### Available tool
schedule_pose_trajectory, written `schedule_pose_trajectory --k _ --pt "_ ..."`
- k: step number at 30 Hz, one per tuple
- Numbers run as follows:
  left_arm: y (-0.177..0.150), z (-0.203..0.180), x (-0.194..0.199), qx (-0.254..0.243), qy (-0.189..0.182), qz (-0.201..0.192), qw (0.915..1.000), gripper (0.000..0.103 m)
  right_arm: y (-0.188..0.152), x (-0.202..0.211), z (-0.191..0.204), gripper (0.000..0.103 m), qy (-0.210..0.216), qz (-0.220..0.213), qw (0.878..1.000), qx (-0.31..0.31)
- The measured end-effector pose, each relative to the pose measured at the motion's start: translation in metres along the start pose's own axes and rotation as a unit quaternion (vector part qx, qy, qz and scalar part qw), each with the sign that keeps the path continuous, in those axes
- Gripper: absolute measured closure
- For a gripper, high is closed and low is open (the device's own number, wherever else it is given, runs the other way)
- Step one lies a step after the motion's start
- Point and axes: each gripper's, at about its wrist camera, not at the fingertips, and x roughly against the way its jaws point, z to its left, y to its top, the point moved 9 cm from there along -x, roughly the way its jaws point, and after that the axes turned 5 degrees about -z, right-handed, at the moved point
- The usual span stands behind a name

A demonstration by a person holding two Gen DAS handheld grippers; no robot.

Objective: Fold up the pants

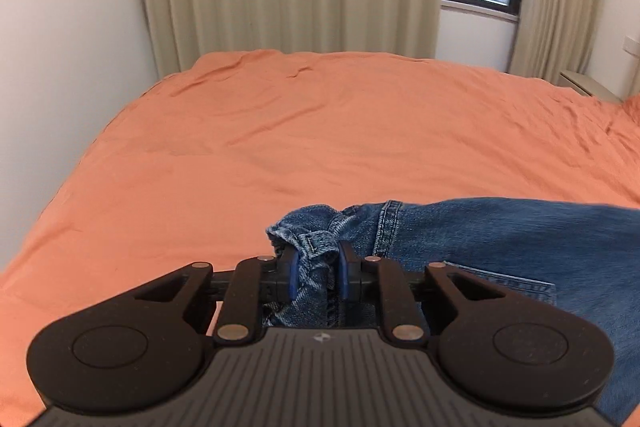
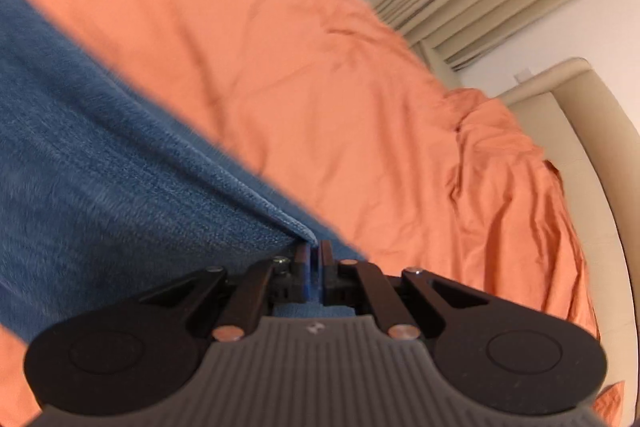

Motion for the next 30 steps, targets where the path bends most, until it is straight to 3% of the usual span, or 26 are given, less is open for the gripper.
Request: schedule_pose_trajectory --k 7,17,18,19,20,22,24,27,30 --pt "-0.009 -0.006 -0.058 -0.012 0.033 0.061 0.9975 0.083 0.02 -0.057 0.022 0.103 0.008 0.037 0.999 0.0" --pt "-0.027 -0.012 -0.09 -0.044 0.06 0.085 0.9936 0.08 0.014 -0.113 0.049 0.103 0.016 0.062 0.998 -0.015" --pt "-0.029 -0.014 -0.092 -0.054 0.066 0.089 0.9924 0.078 0.013 -0.116 0.052 0.103 0.021 0.066 0.997 -0.017" --pt "-0.03 -0.015 -0.094 -0.063 0.073 0.092 0.9911 0.07 0.011 -0.118 0.054 0.103 0.027 0.068 0.997 -0.022" --pt "-0.031 -0.017 -0.095 -0.072 0.083 0.093 0.9896 0.055 0.009 -0.119 0.054 0.103 0.028 0.066 0.997 -0.029" --pt "-0.03 -0.015 -0.093 -0.08 0.105 0.089 0.9872 0.035 0.009 -0.116 0.045 0.09 0.017 0.056 0.997 -0.054" --pt "-0.027 -0.013 -0.086 -0.07 0.107 0.085 0.9881 0.031 0.007 -0.107 0.033 0.059 0.012 0.043 0.996 -0.079" --pt "-0.015 -0.01 -0.069 -0.061 0.115 0.061 0.9896 0.026 -0.001 -0.087 0.01 0.056 0.02 0.027 0.991 -0.131" --pt "-0.002 -0.022 -0.044 -0.082 0.112 0.034 0.9897 0.026 -0.023 -0.058 -0.023 0.056 0.033 0.013 0.977 -0.209"
